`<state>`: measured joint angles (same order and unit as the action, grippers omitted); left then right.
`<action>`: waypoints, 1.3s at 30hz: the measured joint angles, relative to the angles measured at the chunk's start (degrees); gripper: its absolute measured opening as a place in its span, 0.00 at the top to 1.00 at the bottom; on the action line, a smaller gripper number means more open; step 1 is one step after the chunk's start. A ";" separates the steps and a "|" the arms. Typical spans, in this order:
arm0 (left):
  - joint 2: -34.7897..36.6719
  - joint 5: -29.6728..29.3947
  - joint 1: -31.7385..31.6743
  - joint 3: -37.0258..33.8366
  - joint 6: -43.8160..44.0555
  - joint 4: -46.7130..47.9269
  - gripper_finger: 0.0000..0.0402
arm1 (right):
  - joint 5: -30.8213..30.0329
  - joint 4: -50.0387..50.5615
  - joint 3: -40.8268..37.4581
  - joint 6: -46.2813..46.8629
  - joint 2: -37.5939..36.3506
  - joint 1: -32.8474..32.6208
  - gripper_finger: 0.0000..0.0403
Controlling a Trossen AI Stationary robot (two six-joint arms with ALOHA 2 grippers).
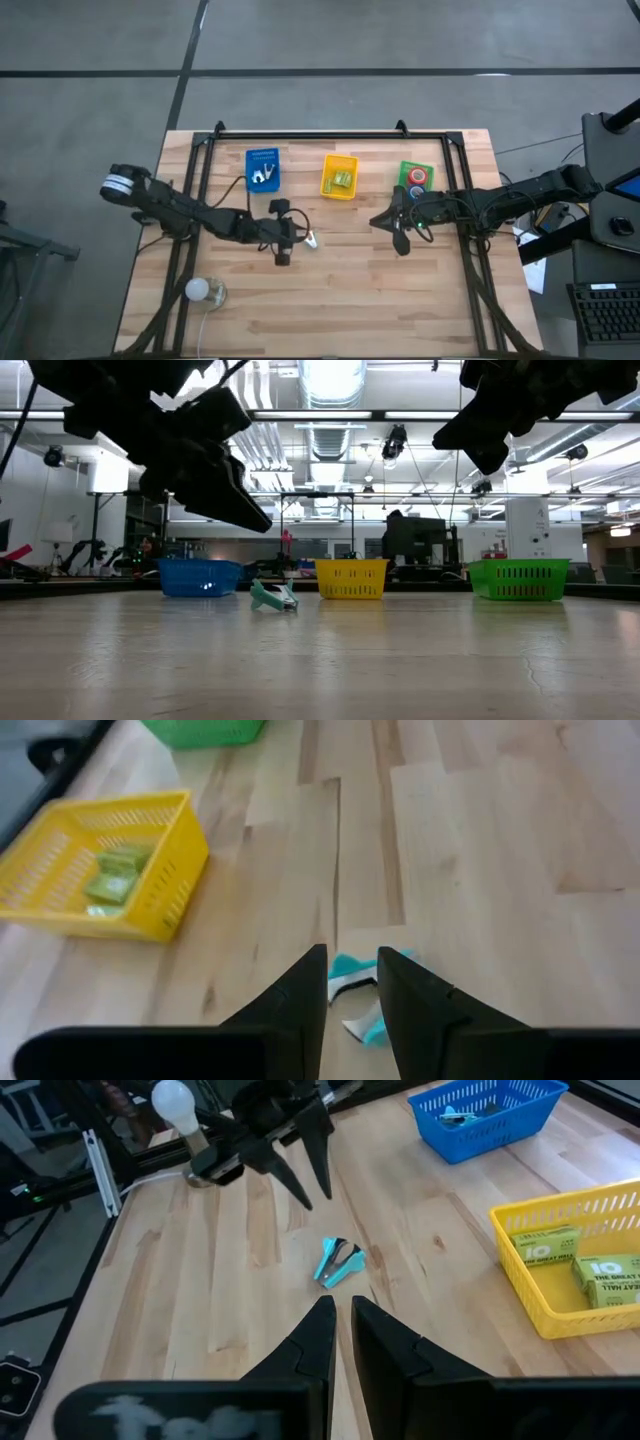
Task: Pick and place Stapler, Stapler remover, tape
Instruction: Put the light blue staple remover into the blue bin
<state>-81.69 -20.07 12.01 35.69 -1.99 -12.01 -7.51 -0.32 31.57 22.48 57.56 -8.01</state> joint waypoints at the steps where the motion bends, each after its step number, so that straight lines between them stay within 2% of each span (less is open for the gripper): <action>1: -0.62 -0.19 0.00 0.47 1.18 0.32 0.77 | 0.02 0.00 0.00 0.00 0.00 0.00 0.92; 6: -3.72 -1.11 0.61 3.06 1.56 2.08 0.76 | 0.00 -0.03 -0.21 -0.08 0.00 0.00 0.92; 12: -8.50 -0.54 1.25 4.38 -3.95 3.15 0.65 | 0.01 0.01 -0.81 -0.01 0.00 0.00 0.92; 16: -9.28 -0.69 1.46 4.70 -2.58 3.13 0.60 | 0.00 -0.13 -1.20 0.30 0.00 0.00 0.92; 24: -9.22 -0.92 2.13 4.75 -5.17 8.27 0.59 | 0.00 -0.55 -1.81 1.11 0.00 0.00 0.92; 39: -9.92 -0.95 2.12 4.40 -8.65 7.71 0.59 | 0.00 -2.01 -1.86 0.90 0.00 0.00 0.92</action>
<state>-91.61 -21.02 14.13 40.10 -10.64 -4.29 -7.50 -2.33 29.71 23.38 57.56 -8.01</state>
